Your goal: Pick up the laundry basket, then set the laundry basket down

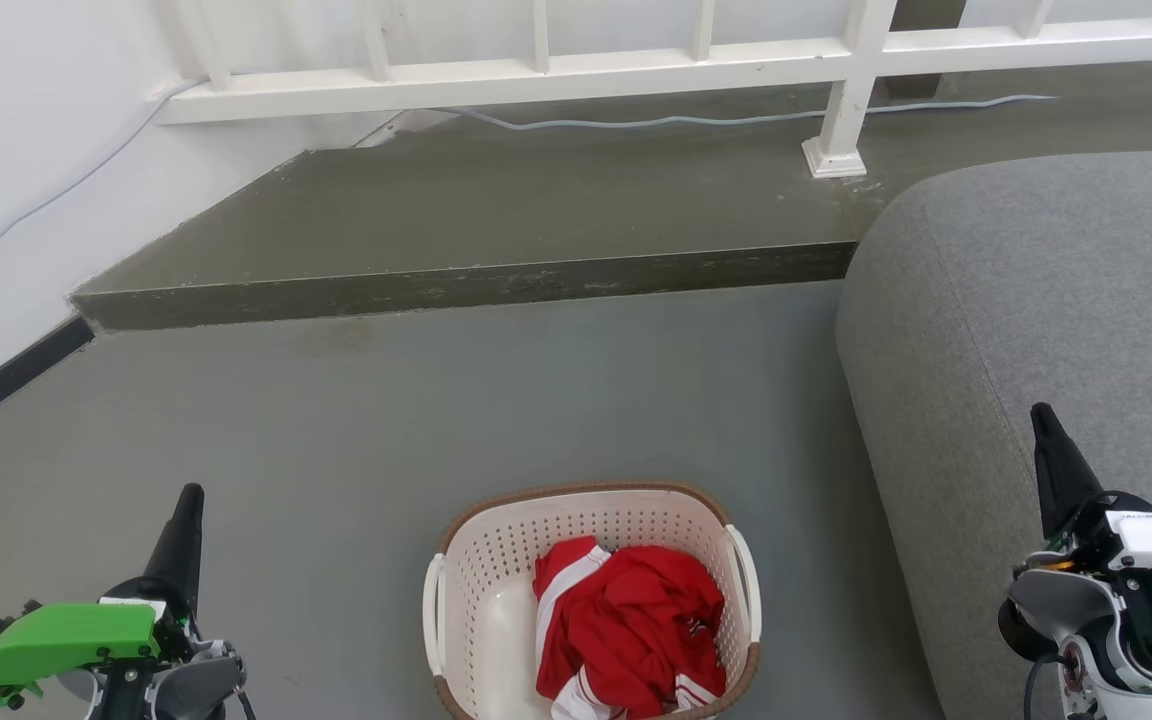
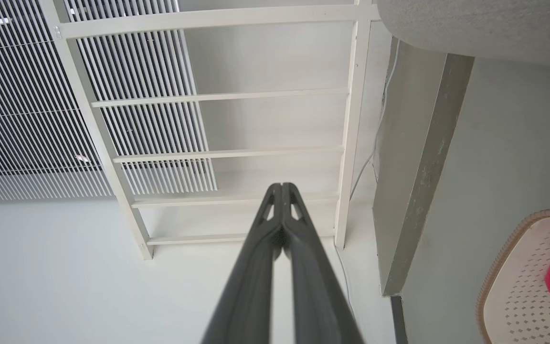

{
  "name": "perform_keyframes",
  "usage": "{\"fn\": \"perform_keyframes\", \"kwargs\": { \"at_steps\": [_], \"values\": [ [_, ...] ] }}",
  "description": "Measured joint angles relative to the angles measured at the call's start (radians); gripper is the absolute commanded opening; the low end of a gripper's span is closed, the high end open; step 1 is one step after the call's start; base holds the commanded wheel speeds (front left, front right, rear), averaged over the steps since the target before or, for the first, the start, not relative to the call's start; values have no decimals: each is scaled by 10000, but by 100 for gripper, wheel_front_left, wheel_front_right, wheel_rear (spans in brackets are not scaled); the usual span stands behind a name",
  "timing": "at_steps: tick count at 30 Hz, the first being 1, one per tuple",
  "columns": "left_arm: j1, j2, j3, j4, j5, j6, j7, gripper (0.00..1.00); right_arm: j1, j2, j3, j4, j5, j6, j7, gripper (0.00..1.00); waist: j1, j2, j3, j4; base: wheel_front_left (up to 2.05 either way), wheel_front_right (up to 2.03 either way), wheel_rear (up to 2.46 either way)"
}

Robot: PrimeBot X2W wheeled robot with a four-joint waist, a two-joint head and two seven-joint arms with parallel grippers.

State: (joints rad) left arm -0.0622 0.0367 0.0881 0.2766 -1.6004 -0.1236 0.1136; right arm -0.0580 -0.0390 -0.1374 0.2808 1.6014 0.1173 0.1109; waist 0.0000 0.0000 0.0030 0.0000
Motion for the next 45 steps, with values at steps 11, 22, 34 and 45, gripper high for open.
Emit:
{"fn": "perform_keyframes", "kwargs": {
  "at_steps": [11,22,34,45],
  "values": [
    [0,0,0,-2,0,0,0,0,0,0,0,0,0,0,0,0,0,0,0,0,0,0,0],
    [0,0,0,-2,0,0,0,0,0,0,0,-2,0,0,0,0,0,0,0,0,0,0,0],
    [0,0,0,-2,-2,0,0,0,0,0,0,-2,0,0,0,0,0,0,0,0,0,0,0],
    [0,0,0,-2,-2,0,0,0,0,0,0,-2,0,0,0,0,0,0,0,0,0,0,0]
  ]
}}
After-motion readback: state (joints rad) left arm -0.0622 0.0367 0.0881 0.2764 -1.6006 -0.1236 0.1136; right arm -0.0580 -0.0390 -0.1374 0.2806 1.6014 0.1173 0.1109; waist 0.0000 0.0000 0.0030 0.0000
